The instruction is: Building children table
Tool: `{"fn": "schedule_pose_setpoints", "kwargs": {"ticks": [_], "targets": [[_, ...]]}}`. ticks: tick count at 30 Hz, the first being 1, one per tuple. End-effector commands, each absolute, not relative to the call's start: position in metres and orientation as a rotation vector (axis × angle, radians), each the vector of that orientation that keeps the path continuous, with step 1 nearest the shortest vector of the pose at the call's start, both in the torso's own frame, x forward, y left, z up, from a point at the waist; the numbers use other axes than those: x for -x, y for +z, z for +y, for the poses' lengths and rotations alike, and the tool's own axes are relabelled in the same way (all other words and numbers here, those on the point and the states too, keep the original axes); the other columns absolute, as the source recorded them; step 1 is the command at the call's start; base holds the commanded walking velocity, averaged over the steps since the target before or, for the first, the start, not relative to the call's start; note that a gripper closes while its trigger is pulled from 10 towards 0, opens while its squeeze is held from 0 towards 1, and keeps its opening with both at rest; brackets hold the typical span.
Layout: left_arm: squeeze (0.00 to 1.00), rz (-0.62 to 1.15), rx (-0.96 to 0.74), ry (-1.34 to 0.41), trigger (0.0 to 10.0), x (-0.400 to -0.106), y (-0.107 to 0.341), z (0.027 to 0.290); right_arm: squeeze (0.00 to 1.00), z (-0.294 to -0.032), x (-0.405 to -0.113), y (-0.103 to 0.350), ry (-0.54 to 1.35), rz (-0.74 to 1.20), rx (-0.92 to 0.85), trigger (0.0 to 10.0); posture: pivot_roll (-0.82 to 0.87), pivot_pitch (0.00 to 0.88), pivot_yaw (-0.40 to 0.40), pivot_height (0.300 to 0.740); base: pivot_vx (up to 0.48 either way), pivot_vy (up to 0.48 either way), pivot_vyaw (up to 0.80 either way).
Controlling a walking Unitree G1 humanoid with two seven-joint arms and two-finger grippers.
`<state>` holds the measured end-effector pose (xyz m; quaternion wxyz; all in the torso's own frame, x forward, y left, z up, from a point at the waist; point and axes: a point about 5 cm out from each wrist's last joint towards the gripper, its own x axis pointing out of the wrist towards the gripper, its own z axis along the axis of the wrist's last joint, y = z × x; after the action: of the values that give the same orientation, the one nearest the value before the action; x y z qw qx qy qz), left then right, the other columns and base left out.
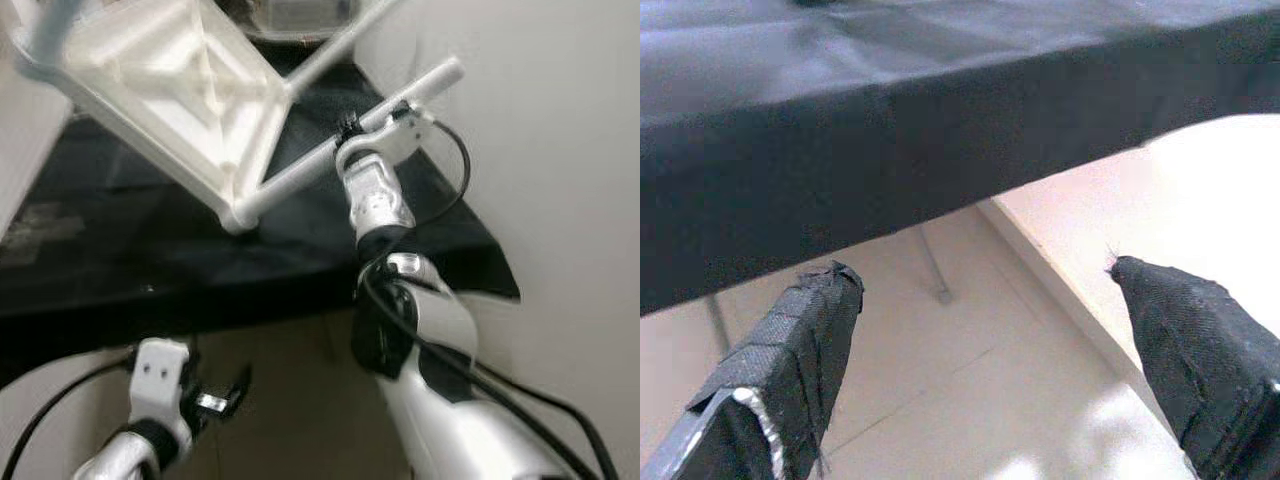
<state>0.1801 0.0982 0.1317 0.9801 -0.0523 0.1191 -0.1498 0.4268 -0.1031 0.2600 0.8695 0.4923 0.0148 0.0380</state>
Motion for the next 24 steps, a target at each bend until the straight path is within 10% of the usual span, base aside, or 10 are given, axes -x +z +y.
{"fn": "schedule_pose_setpoints", "kwargs": {"ticks": [1, 12, 13, 14, 17, 18, 24], "targets": [[0.0, 0.262, 0.113, -0.314, 10.0, -0.173, 0.133, 0.096, 0.0, -0.059, -0.413, 0.204, 0.084, 0.366, -1.123, 0.0, 0.14, 0.227, -0.06, 0.74, 0.0, 0.0, 0.0], [0.0, 0.291, 0.12, -0.321, 10.0, -0.155, 0.141, 0.091, 0.0, -0.027, -0.401, 0.187, 0.084, 0.507, -1.174, 0.0, 0.15, 0.283, -0.071, 0.74, 0.0, 0.0, 0.0], [0.0, 0.295, 0.123, -0.322, 10.0, -0.155, 0.141, 0.091, 0.0, -0.025, -0.4, 0.186, 0.088, 0.52, -1.155, 6.7, 0.15, 0.283, -0.071, 0.74, 0.0, 0.0, 0.0], [0.0, 0.297, 0.124, -0.322, 10.0, -0.154, 0.141, 0.09, 0.0, -0.023, -0.399, 0.185, 0.091, 0.521, -1.14, 10.0, 0.16, 0.288, -0.075, 0.74, 0.0, 0.0, 0.0], [0.0, 0.299, 0.125, -0.323, 10.0, -0.153, 0.142, 0.089, 0.0, -0.022, -0.399, 0.185, 0.098, 0.519, -1.129, 10.0, 0.16, 0.289, -0.074, 0.74, 0.0, 0.0, 0.0], [0.0, 0.305, 0.125, -0.323, 10.0, -0.152, 0.142, 0.089, 1.0, -0.019, -0.399, 0.186, 0.121, 0.507, -1.132, 10.0, 0.15, 0.288, -0.074, 0.74, 0.0, 0.0, 0.0], [0.0, 0.311, 0.128, -0.323, 10.0, -0.152, 0.142, 0.088, 1.0, -0.02, -0.397, 0.183, 0.118, 0.535, -1.137, 10.0, 0.14, 0.281, -0.073, 0.74, 0.0, 0.0, 0.0]]}}
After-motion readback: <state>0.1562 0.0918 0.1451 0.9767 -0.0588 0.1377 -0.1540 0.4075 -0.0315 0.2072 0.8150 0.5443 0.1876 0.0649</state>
